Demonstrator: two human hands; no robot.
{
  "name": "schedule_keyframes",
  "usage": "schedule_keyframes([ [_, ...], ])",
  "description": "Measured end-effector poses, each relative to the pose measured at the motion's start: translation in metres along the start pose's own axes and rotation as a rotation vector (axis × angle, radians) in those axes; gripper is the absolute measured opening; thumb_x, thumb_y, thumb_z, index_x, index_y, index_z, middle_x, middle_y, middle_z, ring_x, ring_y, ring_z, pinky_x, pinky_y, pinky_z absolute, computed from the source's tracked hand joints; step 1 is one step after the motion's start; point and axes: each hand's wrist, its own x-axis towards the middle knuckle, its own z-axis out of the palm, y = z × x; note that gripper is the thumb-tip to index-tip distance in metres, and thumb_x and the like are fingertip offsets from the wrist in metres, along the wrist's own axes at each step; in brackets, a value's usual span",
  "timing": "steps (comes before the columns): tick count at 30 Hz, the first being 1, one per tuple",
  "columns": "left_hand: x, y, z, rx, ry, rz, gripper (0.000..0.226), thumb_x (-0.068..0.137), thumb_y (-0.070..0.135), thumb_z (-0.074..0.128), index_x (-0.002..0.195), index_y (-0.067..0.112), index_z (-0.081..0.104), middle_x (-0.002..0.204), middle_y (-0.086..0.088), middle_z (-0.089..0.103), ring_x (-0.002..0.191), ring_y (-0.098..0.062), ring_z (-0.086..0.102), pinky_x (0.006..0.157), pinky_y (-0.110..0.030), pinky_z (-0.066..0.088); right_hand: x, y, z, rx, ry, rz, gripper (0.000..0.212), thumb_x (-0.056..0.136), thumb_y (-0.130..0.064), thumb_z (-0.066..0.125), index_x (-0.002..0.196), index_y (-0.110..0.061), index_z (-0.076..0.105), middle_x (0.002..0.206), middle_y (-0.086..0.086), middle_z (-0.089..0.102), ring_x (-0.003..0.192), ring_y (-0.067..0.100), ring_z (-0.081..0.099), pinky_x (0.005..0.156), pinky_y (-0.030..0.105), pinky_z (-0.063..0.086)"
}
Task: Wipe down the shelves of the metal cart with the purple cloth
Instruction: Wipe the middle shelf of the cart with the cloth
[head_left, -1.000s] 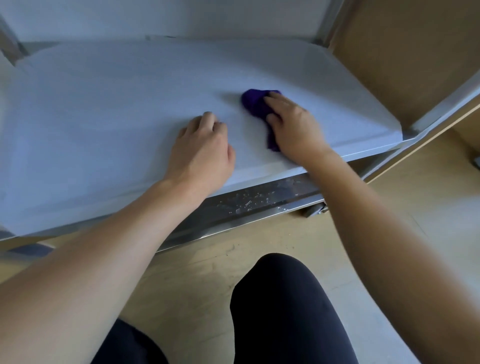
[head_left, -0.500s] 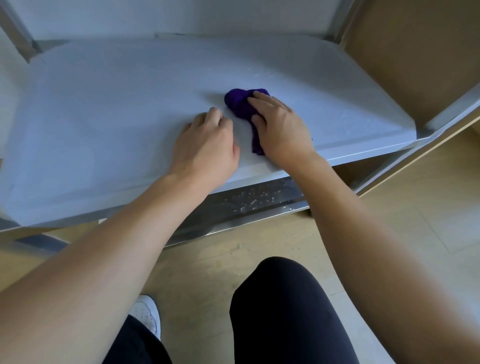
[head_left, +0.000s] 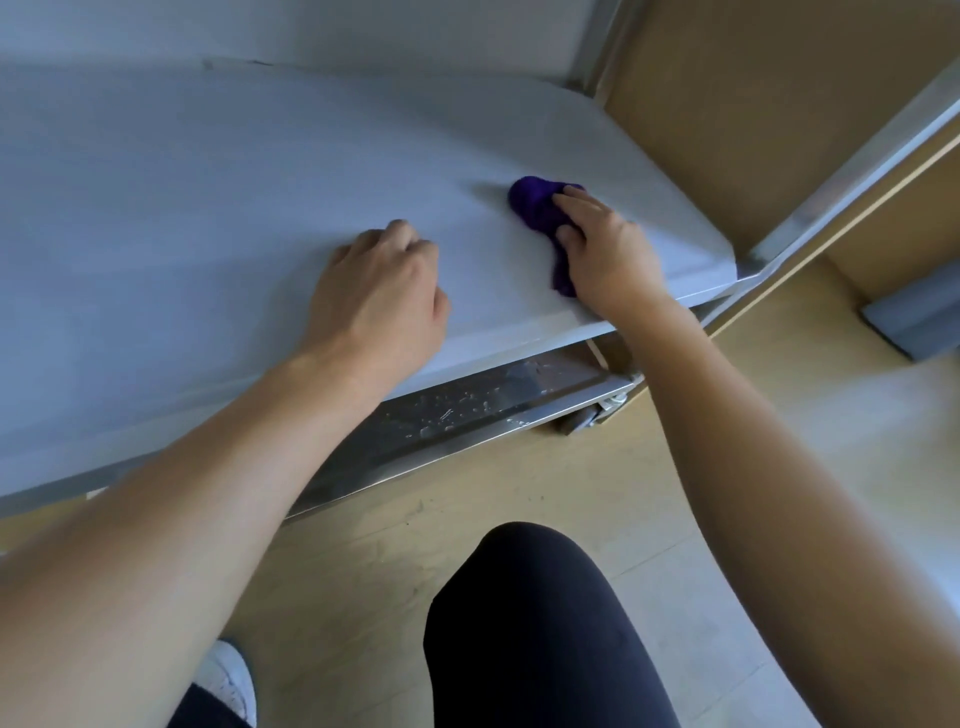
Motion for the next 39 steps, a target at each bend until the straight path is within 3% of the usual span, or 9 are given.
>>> schedule_keyframes([
  [4, 0.007, 0.008, 0.006, -0.059, 0.026, 0.026, 0.031, 0.094, 0.021, 0.047, 0.115, 0.003, 0.062, 0.123, -0.011, 0.057, 0.107, -0.034, 0.055, 0.094, -0.043, 0.044, 0.006, 0.014, -0.003, -0.039, 0.032, 0.122, 0.041, 0.099, -0.013, 0.04, 0.139, -0.017, 0.049, 0.15, -0.001, 0.042, 0.131, 0.029, 0.045, 0.101, 0.035, 0.038],
  [10, 0.018, 0.023, 0.014, -0.071, 0.012, 0.039, 0.03, 0.093, 0.021, 0.049, 0.113, 0.002, 0.061, 0.12, -0.014, 0.055, 0.109, -0.035, 0.053, 0.089, -0.044, 0.046, -0.01, -0.016, 0.013, 0.004, 0.051, -0.073, 0.04, 0.1, -0.015, 0.042, 0.14, -0.018, 0.049, 0.15, -0.003, 0.042, 0.137, 0.02, 0.038, 0.107, 0.026, 0.031],
  [14, 0.019, 0.027, 0.017, -0.09, 0.015, 0.029, 0.029, 0.093, 0.023, 0.048, 0.113, 0.004, 0.059, 0.121, -0.012, 0.054, 0.109, -0.034, 0.052, 0.089, -0.044, 0.046, -0.007, 0.008, 0.002, 0.045, 0.026, -0.098, 0.041, 0.099, -0.017, 0.045, 0.139, -0.023, 0.05, 0.149, -0.007, 0.042, 0.135, 0.02, 0.042, 0.105, 0.028, 0.033],
  [21, 0.02, 0.032, 0.019, -0.097, 0.005, 0.028, 0.03, 0.094, 0.022, 0.047, 0.114, 0.003, 0.057, 0.123, -0.011, 0.053, 0.11, -0.033, 0.051, 0.089, -0.043, 0.045, 0.01, 0.077, -0.027, -0.093, 0.081, 0.325, 0.044, 0.097, -0.014, 0.041, 0.14, -0.02, 0.048, 0.145, 0.004, 0.048, 0.126, 0.032, 0.049, 0.098, 0.036, 0.041],
  [23, 0.02, 0.032, 0.018, -0.084, -0.001, 0.02, 0.03, 0.094, 0.022, 0.047, 0.114, 0.002, 0.057, 0.124, -0.012, 0.052, 0.11, -0.034, 0.05, 0.088, -0.044, 0.044, 0.01, 0.058, -0.018, -0.108, 0.093, 0.279, 0.042, 0.096, -0.012, 0.041, 0.137, -0.015, 0.05, 0.145, 0.004, 0.047, 0.126, 0.031, 0.048, 0.096, 0.035, 0.042],
  [27, 0.018, 0.033, 0.018, -0.068, -0.01, 0.021, 0.028, 0.094, 0.02, 0.047, 0.111, 0.001, 0.057, 0.121, -0.015, 0.052, 0.108, -0.036, 0.051, 0.085, -0.045, 0.044, 0.004, 0.007, 0.01, -0.04, 0.047, -0.026, 0.039, 0.097, -0.012, 0.041, 0.135, -0.016, 0.053, 0.149, -0.001, 0.043, 0.133, 0.024, 0.043, 0.103, 0.031, 0.037],
  [30, 0.016, 0.03, 0.018, -0.094, -0.004, 0.017, 0.028, 0.094, 0.021, 0.048, 0.112, 0.002, 0.057, 0.121, -0.013, 0.053, 0.109, -0.033, 0.052, 0.085, -0.043, 0.044, 0.004, 0.007, 0.005, 0.002, 0.015, -0.08, 0.041, 0.099, -0.016, 0.042, 0.139, -0.022, 0.05, 0.151, -0.007, 0.04, 0.134, 0.023, 0.043, 0.103, 0.03, 0.037],
  [36, 0.016, 0.028, 0.017, -0.122, -0.008, 0.017, 0.029, 0.095, 0.022, 0.047, 0.114, 0.003, 0.056, 0.124, -0.01, 0.052, 0.111, -0.031, 0.052, 0.09, -0.042, 0.044, 0.009, 0.087, -0.032, -0.079, 0.088, 0.351, 0.043, 0.099, -0.015, 0.04, 0.141, -0.019, 0.047, 0.148, 0.003, 0.044, 0.128, 0.032, 0.046, 0.101, 0.034, 0.039],
  [39, 0.017, 0.03, 0.017, -0.102, -0.01, 0.01, 0.029, 0.094, 0.022, 0.046, 0.113, 0.002, 0.056, 0.122, -0.011, 0.051, 0.111, -0.032, 0.05, 0.089, -0.044, 0.045, 0.014, 0.081, -0.028, -0.106, 0.077, 0.481, 0.043, 0.092, -0.011, 0.049, 0.135, -0.012, 0.049, 0.142, 0.01, 0.048, 0.126, 0.035, 0.047, 0.101, 0.04, 0.042],
])
